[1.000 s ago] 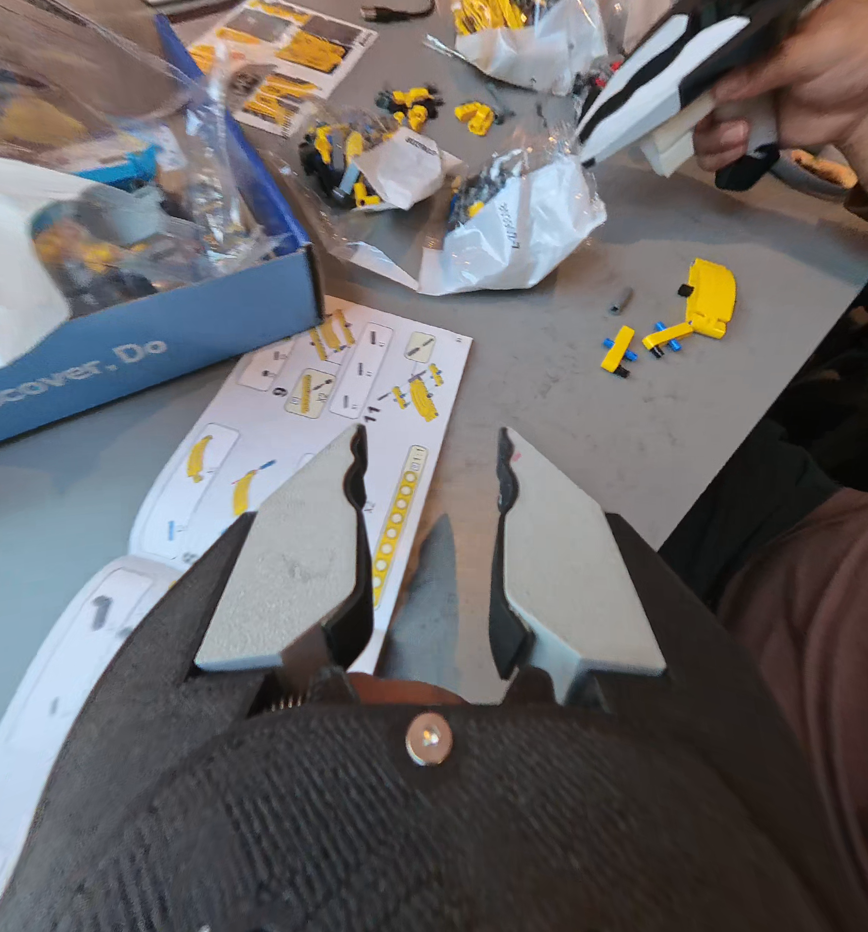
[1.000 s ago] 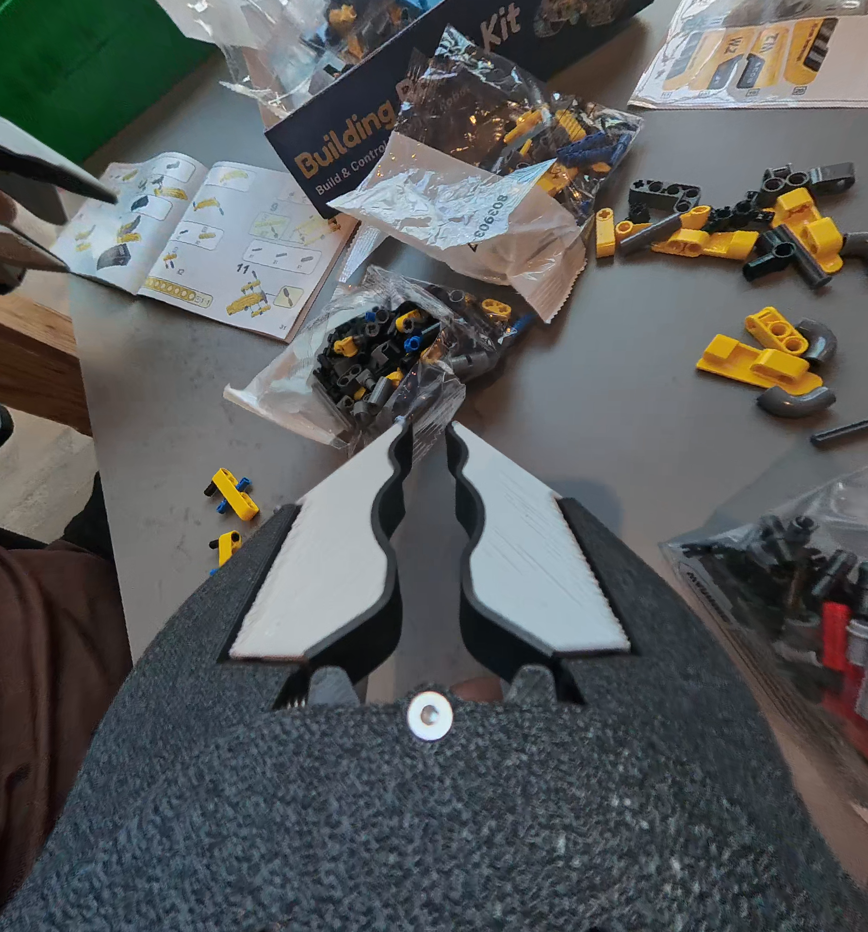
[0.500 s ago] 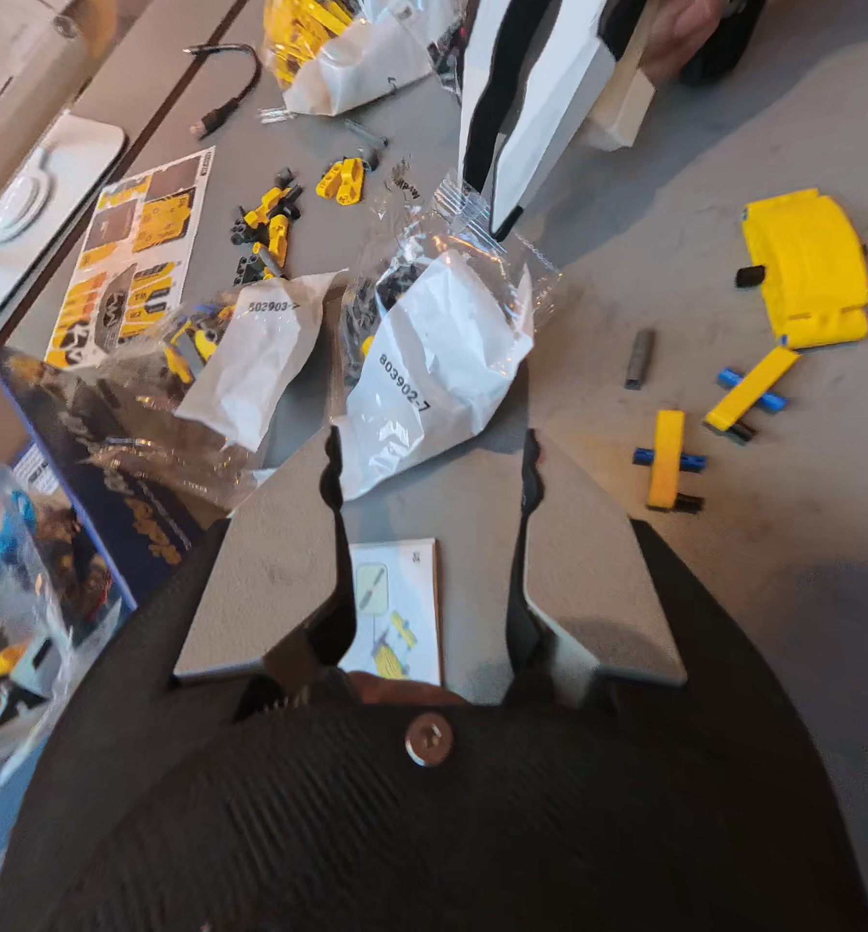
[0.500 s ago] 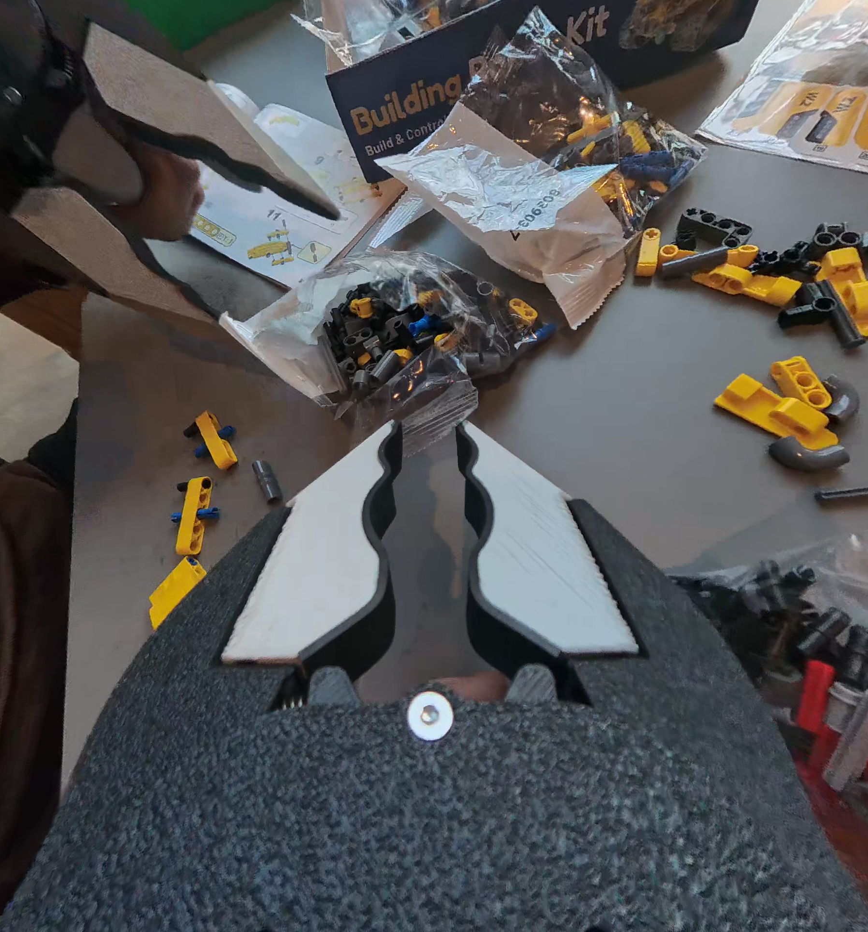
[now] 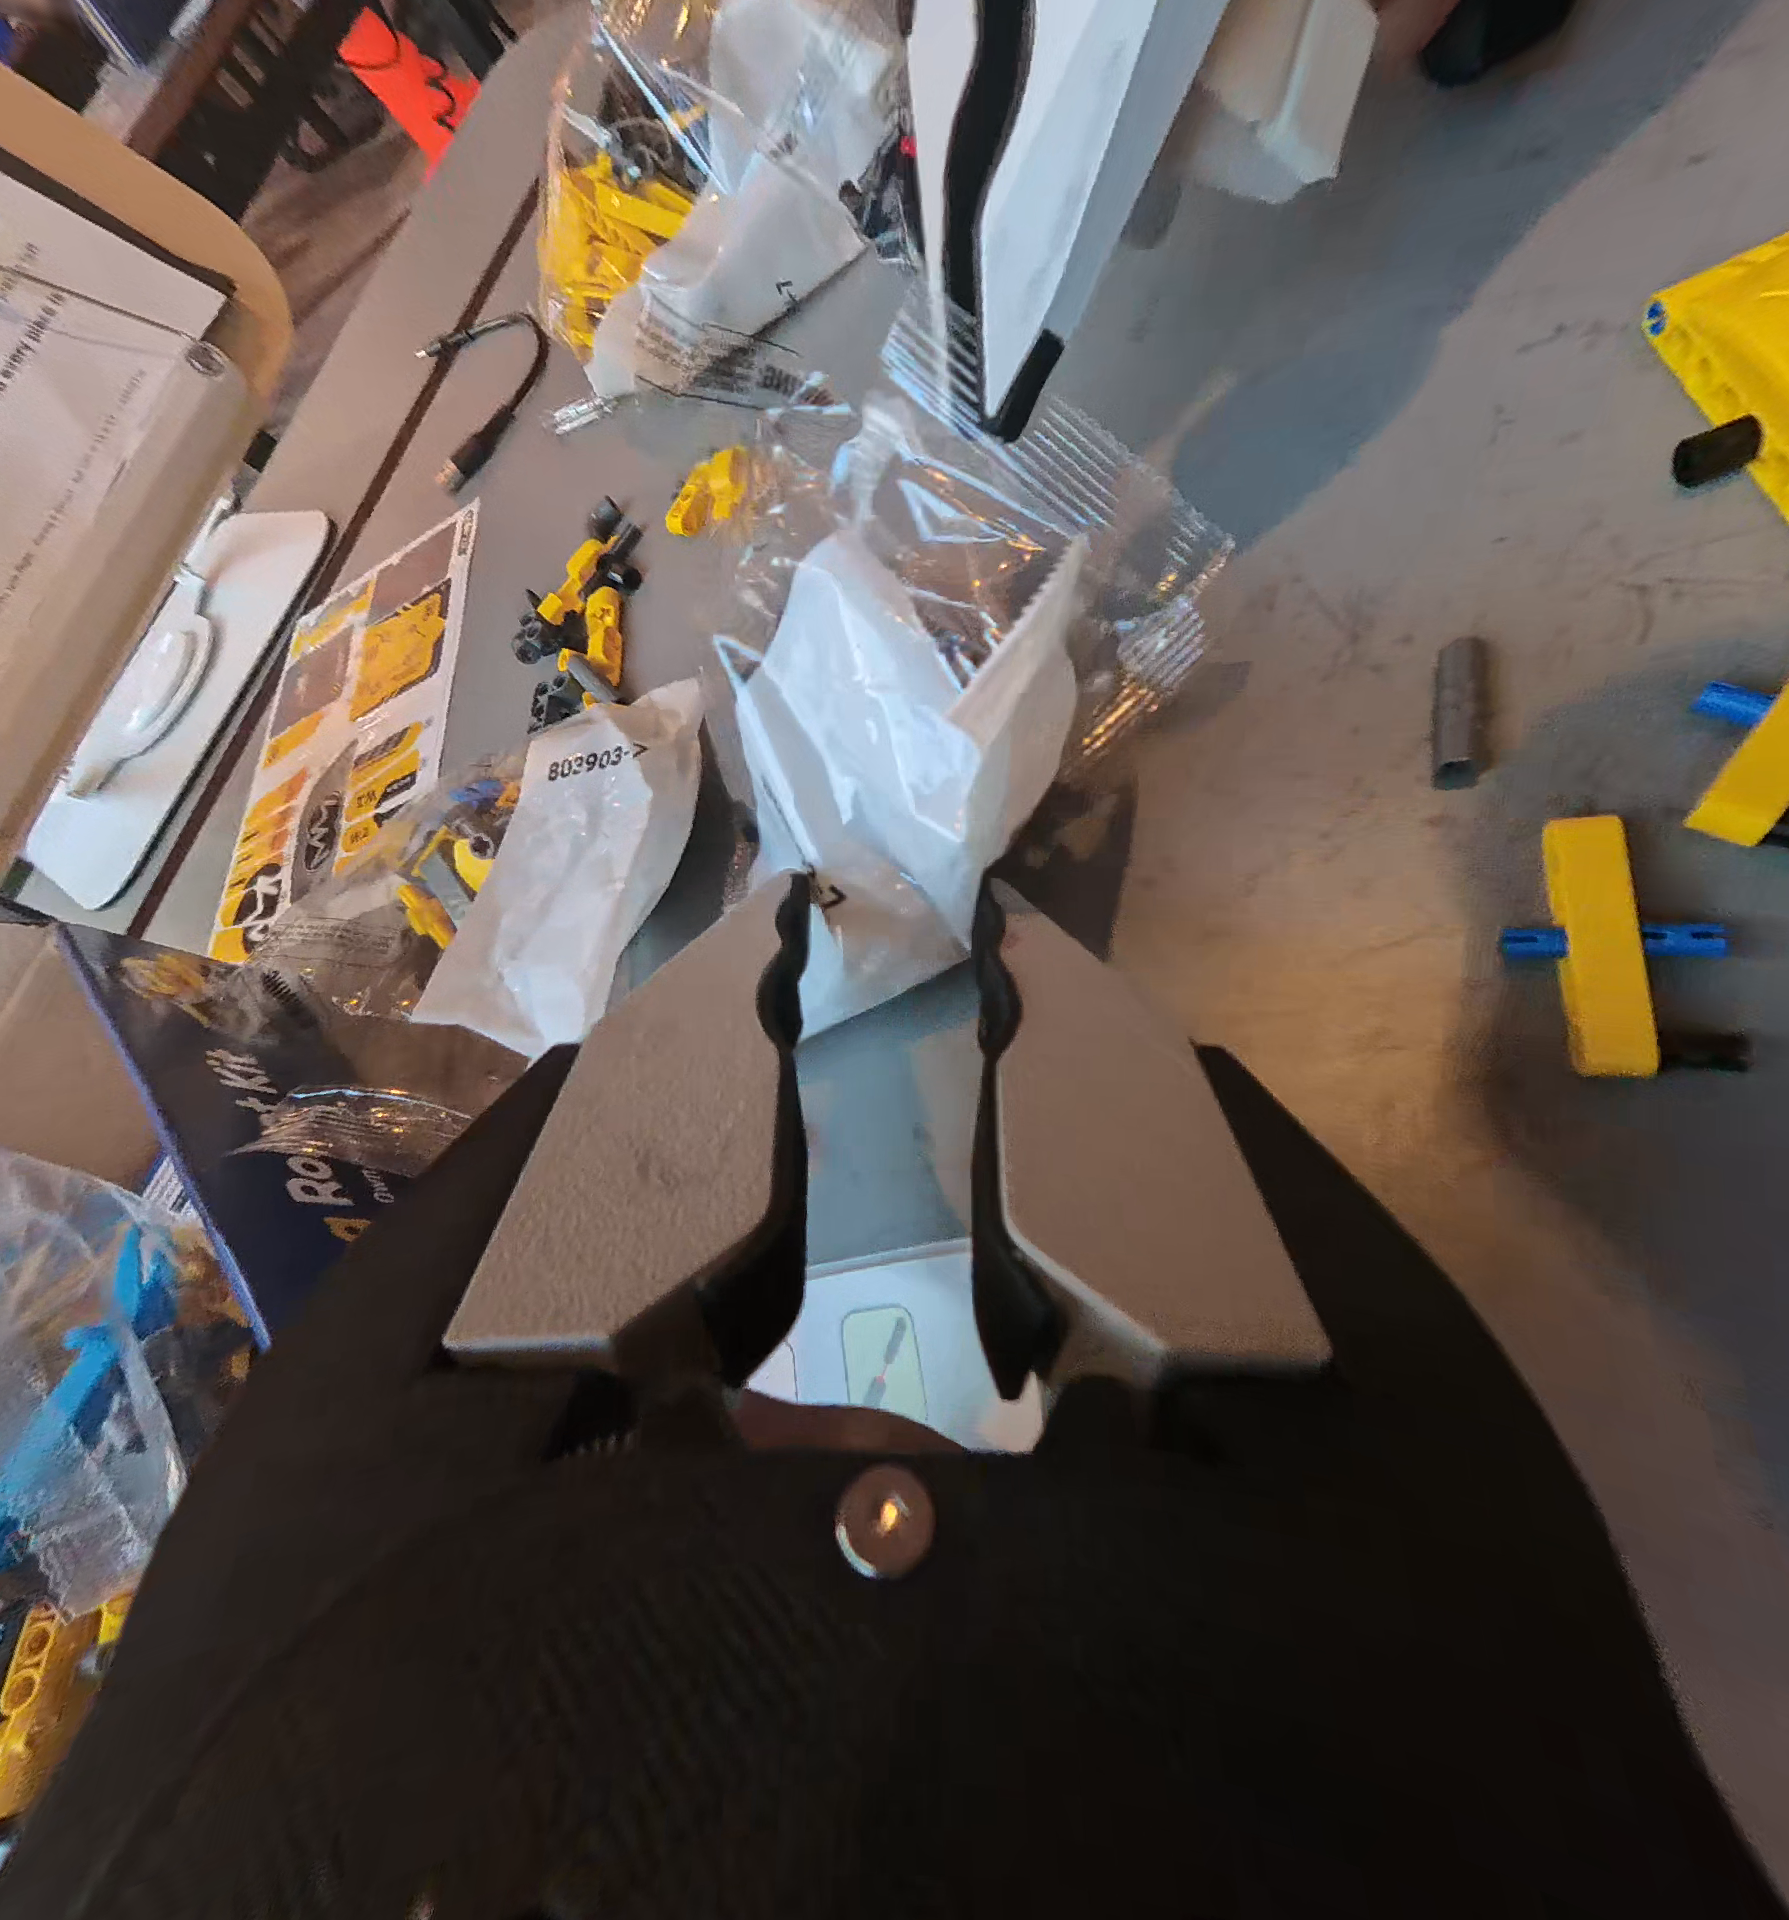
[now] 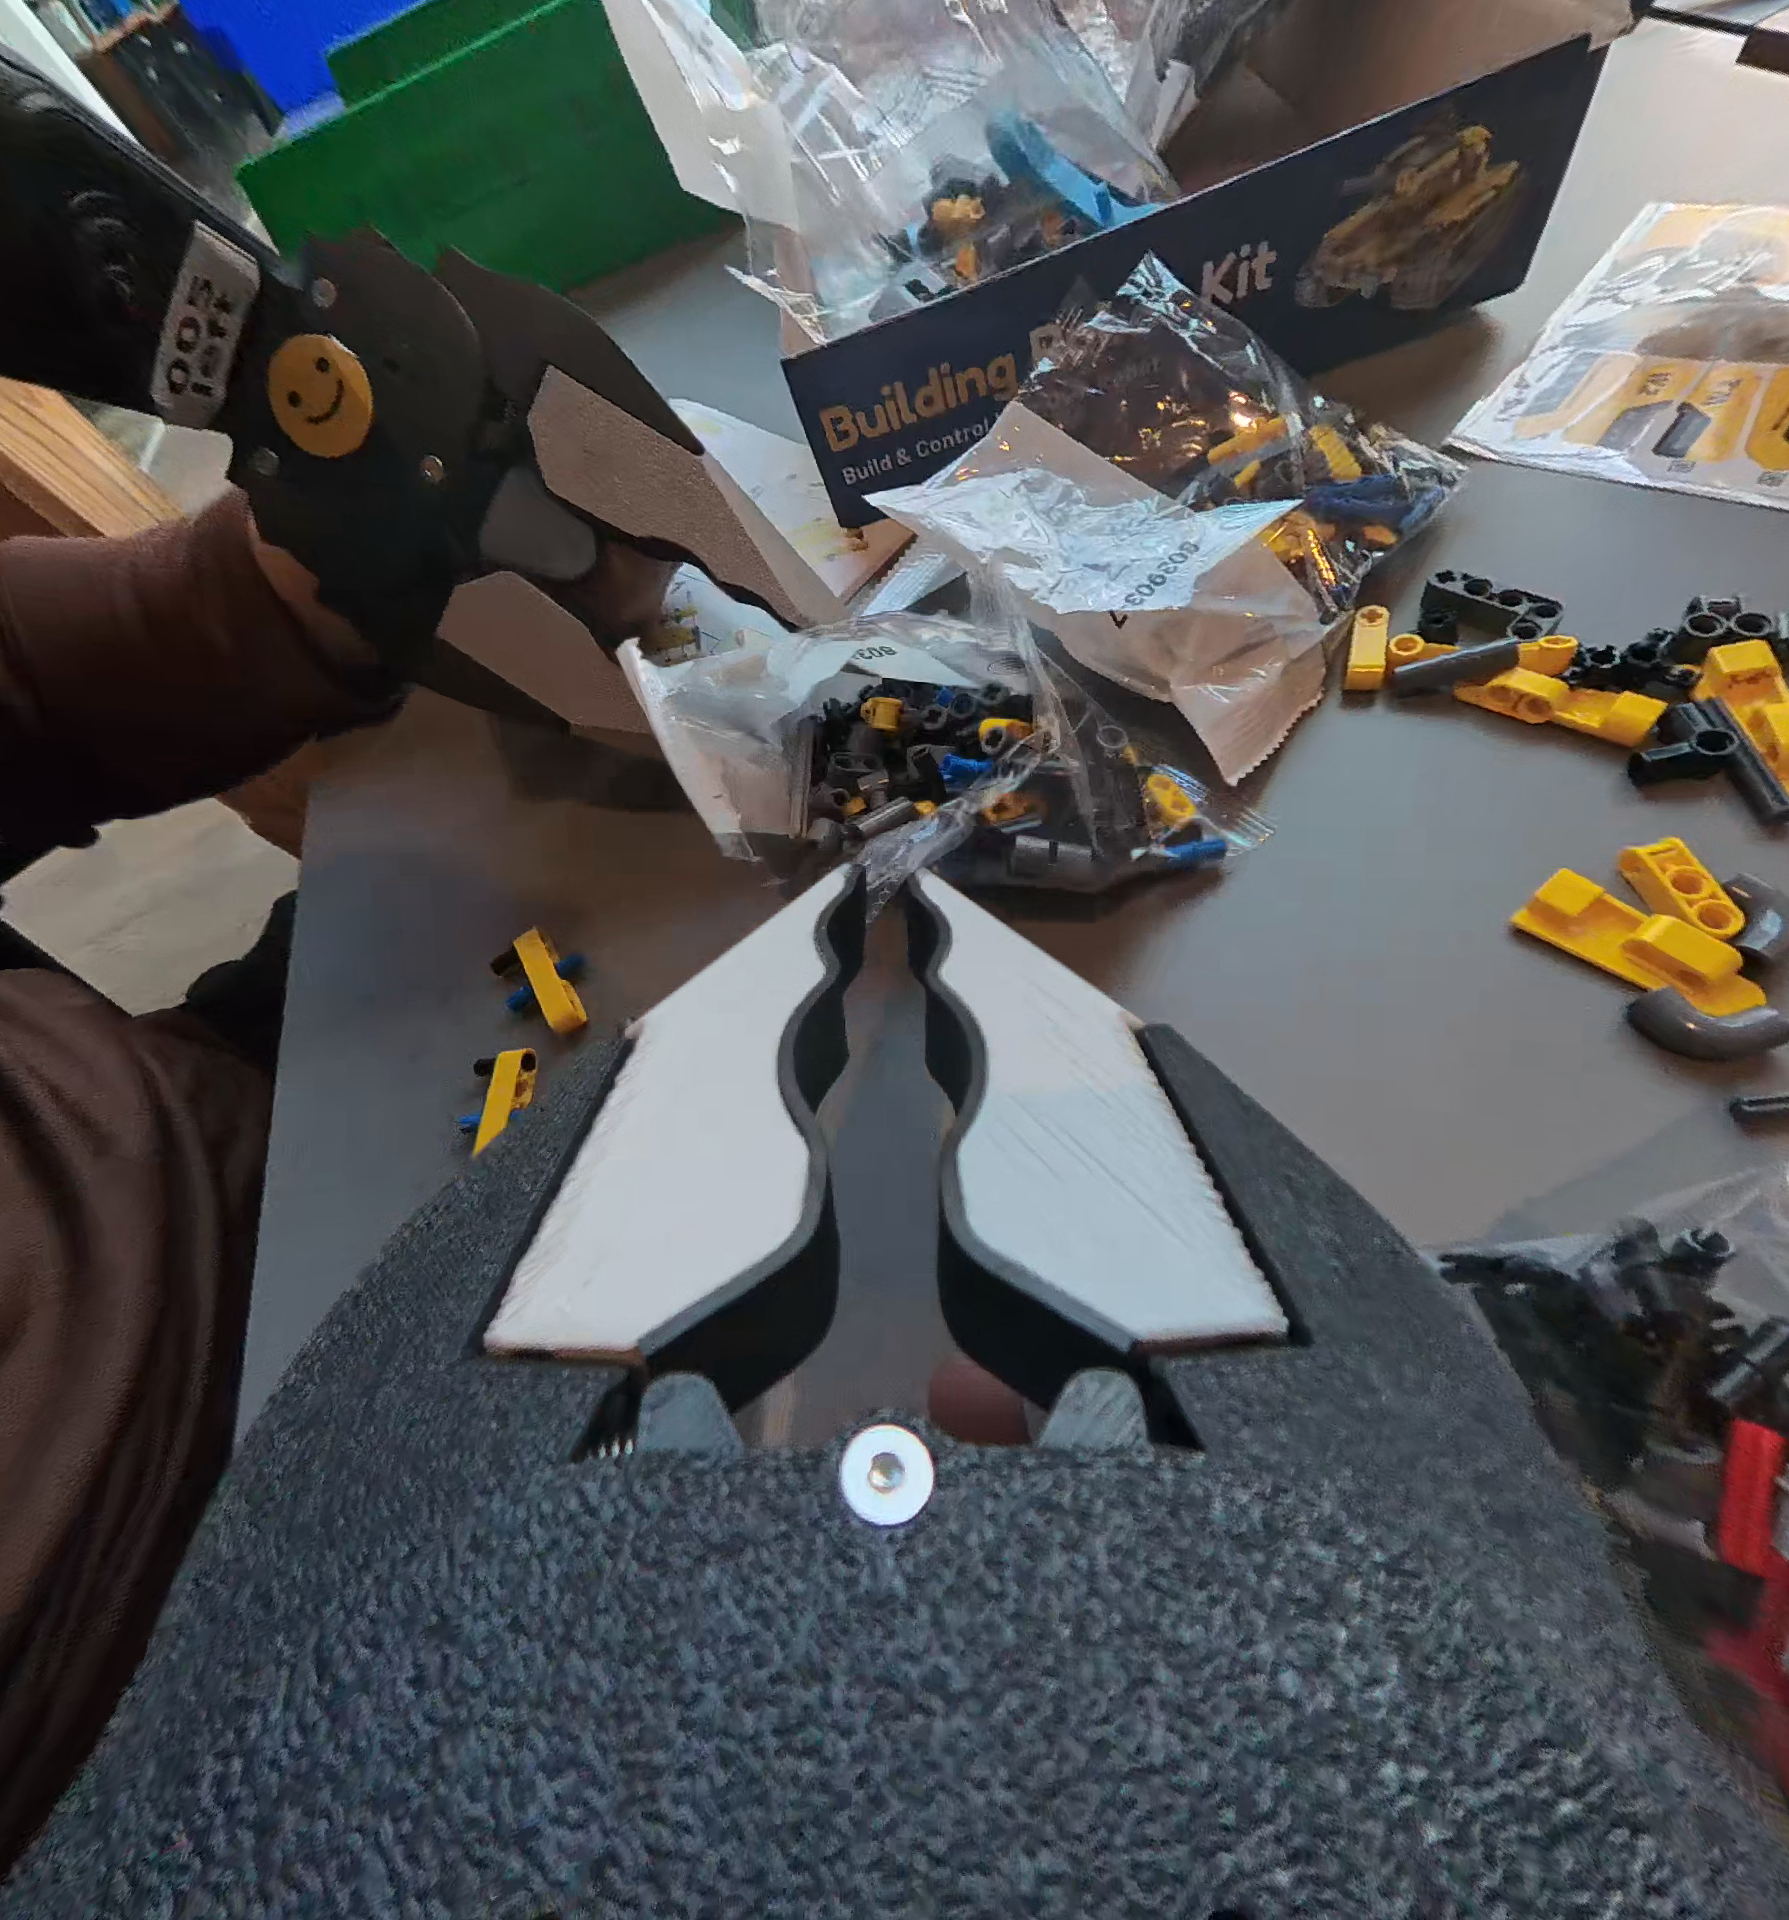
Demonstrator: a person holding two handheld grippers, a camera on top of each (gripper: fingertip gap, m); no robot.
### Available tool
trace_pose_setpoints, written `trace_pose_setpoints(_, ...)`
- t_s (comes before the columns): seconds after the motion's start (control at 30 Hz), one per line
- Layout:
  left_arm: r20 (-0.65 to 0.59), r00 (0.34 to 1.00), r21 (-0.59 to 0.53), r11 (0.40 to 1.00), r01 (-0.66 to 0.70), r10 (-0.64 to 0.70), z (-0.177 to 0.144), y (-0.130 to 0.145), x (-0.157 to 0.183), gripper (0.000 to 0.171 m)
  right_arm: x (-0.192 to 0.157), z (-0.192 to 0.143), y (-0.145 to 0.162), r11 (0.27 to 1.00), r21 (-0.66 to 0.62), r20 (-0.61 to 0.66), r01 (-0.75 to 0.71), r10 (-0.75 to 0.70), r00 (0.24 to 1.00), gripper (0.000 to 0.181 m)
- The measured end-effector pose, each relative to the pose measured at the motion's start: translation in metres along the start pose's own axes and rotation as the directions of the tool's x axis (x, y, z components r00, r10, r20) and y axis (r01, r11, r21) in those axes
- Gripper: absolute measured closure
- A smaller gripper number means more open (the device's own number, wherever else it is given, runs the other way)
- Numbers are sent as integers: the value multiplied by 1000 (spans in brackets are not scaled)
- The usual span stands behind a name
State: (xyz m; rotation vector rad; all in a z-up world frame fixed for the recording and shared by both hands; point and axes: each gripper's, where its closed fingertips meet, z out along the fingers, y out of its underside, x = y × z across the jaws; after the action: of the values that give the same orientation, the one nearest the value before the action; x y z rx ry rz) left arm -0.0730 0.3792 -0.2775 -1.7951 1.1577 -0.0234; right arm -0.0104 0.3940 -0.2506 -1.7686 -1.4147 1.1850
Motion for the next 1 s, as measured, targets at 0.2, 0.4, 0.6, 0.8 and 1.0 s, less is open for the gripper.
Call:
trace_pose_setpoints(0.2,0,999,67,996,51,-51,-8,-7,-5,151,4,2,3,1000,-8,-12,-3,3,1000,173)
trace_pose_setpoints(0.4,-19,1000,50,999,14,-13,-8,-3,1,152,-5,4,-3,999,28,30,35,-36,999,173)
trace_pose_setpoints(0.6,-36,999,60,998,32,-30,-9,-4,1,155,-11,1,-6,995,44,27,87,-89,996,171)
trace_pose_setpoints(0.8,-36,999,56,998,30,-28,-9,-3,1,156,-11,0,-6,995,46,28,88,-89,996,171)
trace_pose_setpoints(1.0,-45,998,70,996,51,-48,-11,-5,-1,156,-6,-1,-8,994,61,6,87,-87,996,169)
